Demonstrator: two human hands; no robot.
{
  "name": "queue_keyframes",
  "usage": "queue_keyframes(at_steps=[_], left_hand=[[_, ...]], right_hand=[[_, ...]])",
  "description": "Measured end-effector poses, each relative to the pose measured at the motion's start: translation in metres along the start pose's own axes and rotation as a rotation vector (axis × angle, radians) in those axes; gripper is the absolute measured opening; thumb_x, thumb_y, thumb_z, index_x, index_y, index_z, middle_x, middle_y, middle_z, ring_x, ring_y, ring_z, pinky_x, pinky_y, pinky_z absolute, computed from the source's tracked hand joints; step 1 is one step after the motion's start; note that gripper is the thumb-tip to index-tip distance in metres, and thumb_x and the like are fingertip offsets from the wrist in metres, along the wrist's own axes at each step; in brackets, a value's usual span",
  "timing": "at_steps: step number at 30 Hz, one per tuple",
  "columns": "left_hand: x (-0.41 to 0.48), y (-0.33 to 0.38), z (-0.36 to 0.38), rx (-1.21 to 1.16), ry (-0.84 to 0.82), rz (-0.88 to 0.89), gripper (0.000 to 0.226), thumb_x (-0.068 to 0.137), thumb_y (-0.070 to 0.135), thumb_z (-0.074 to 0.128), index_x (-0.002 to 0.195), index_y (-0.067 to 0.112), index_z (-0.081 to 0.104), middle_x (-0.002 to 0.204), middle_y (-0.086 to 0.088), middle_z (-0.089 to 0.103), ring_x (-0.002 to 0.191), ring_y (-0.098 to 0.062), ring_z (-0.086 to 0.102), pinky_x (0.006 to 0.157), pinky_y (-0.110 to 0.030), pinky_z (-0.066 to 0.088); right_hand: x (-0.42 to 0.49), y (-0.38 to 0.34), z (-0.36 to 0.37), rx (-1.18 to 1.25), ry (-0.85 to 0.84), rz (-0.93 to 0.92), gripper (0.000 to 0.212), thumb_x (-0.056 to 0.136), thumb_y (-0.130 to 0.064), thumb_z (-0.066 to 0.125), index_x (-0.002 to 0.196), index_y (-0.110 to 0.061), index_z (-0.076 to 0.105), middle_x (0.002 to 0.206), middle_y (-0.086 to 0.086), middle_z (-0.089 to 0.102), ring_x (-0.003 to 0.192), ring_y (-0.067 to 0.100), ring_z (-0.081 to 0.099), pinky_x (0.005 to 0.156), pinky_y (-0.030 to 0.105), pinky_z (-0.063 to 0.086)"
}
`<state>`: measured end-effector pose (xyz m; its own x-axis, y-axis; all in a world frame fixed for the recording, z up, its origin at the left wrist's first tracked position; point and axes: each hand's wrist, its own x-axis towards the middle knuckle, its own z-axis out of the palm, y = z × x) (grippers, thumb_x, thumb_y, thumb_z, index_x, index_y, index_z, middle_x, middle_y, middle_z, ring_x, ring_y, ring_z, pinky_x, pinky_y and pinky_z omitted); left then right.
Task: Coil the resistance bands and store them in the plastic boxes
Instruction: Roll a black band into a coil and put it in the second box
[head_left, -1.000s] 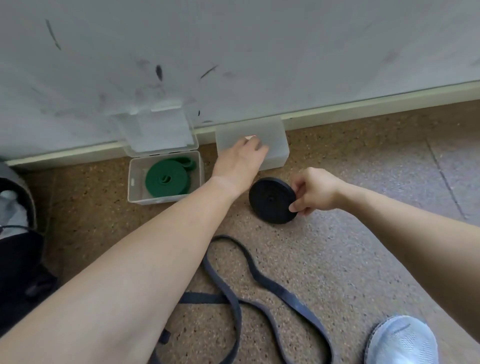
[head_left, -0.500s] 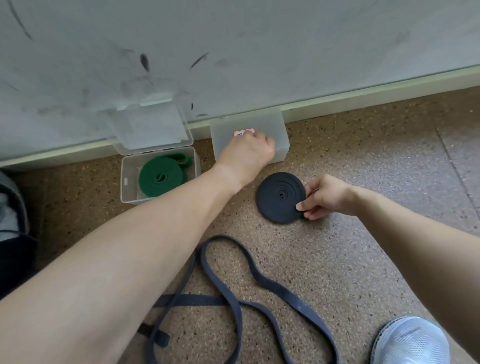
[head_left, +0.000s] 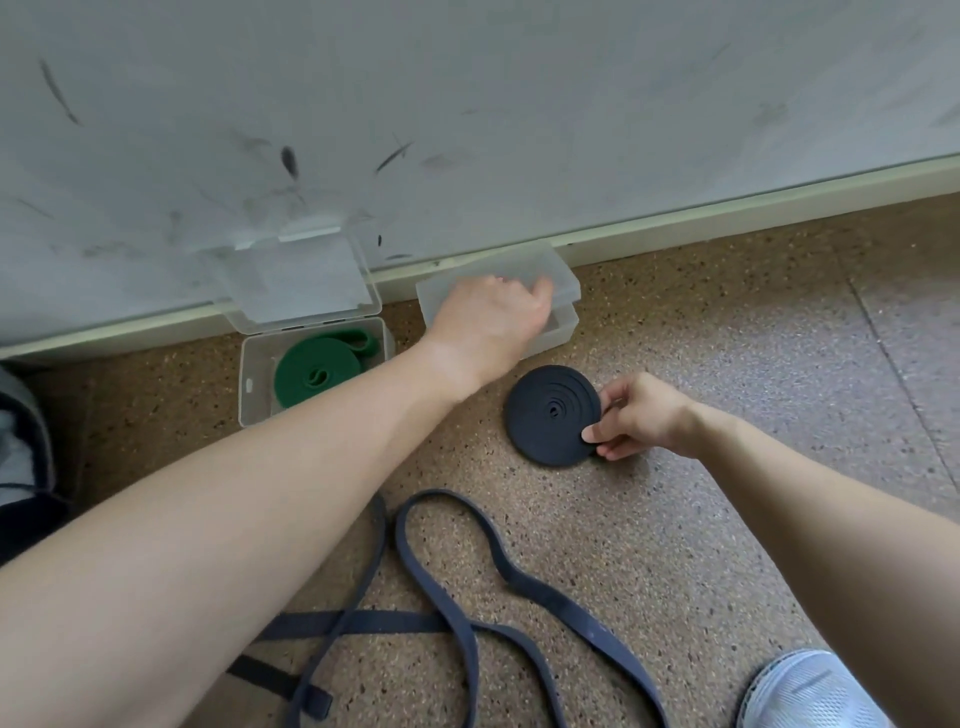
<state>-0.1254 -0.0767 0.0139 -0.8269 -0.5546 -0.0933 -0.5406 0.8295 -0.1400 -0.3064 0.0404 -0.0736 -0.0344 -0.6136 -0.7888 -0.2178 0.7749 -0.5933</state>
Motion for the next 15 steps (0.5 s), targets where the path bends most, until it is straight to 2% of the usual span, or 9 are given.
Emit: queue_keyframes(at_steps=[2,3,6,8,11,13,15], left_hand=[[-0.001,-0.015,-0.008,-0.124,0.039,-0.082,0.034,0.088,0.013,0.057,0.12,0.008,0.048,0.076,-0.006,0.062,0.064,-0.03,0.061,0.057,-0.037,0.053],[-0.003,-0.022,-0.01,-0.187,0.084,-0.112,0.035,0.09,0.018,0.056,0.122,0.011,0.046,0.082,-0.005,0.063,0.068,-0.029,0.06,0.06,-0.038,0.054],[-0.005,-0.04,-0.009,-0.325,0.303,-0.151,0.022,0.09,0.021,0.06,0.109,0.013,0.053,0.101,-0.008,0.061,0.086,-0.027,0.057,0.068,-0.042,0.052],[-0.004,-0.05,-0.001,-0.272,0.436,-0.198,0.014,0.088,0.02,0.065,0.098,0.012,0.06,0.1,-0.01,0.058,0.09,-0.028,0.055,0.065,-0.04,0.048],[0.0,-0.06,0.011,-0.228,0.556,-0.319,0.01,0.088,0.02,0.068,0.092,0.011,0.068,0.087,-0.01,0.057,0.077,-0.029,0.055,0.061,-0.032,0.036],[-0.001,-0.063,0.019,-0.272,0.586,-0.36,0.011,0.09,0.019,0.065,0.095,0.012,0.071,0.084,-0.008,0.06,0.072,-0.028,0.058,0.058,-0.03,0.036],[-0.006,-0.064,0.028,-0.307,0.554,-0.36,0.02,0.089,0.015,0.065,0.108,0.015,0.07,0.089,-0.008,0.063,0.078,-0.029,0.061,0.061,-0.032,0.042]], right_hand=[[-0.001,0.001,0.0,-0.017,0.001,-0.041,0.018,0.08,0.01,0.077,0.088,0.001,0.063,0.061,0.009,0.067,0.055,0.02,0.068,0.06,0.034,0.063],[-0.002,0.0,0.0,-0.033,0.003,-0.062,0.017,0.08,0.009,0.077,0.088,0.002,0.064,0.059,0.008,0.066,0.056,0.02,0.069,0.06,0.034,0.063],[-0.003,-0.005,0.0,-0.116,0.017,-0.119,0.016,0.08,0.007,0.079,0.087,0.005,0.065,0.063,0.01,0.068,0.058,0.022,0.07,0.062,0.037,0.064],[-0.005,-0.01,0.0,-0.189,0.027,-0.161,0.016,0.08,0.005,0.08,0.088,0.005,0.067,0.065,0.011,0.068,0.057,0.021,0.07,0.063,0.038,0.063],[-0.01,-0.019,0.002,-0.332,0.036,-0.246,0.015,0.079,0.001,0.082,0.085,-0.002,0.069,0.067,0.01,0.073,0.06,0.021,0.072,0.06,0.032,0.061],[-0.012,-0.024,0.004,-0.436,0.046,-0.286,0.015,0.078,-0.004,0.083,0.084,-0.008,0.07,0.068,0.007,0.075,0.064,0.022,0.074,0.062,0.032,0.061],[-0.012,-0.027,0.005,-0.507,0.058,-0.302,0.015,0.078,-0.007,0.084,0.083,-0.013,0.071,0.068,0.004,0.075,0.064,0.019,0.074,0.066,0.034,0.062]])
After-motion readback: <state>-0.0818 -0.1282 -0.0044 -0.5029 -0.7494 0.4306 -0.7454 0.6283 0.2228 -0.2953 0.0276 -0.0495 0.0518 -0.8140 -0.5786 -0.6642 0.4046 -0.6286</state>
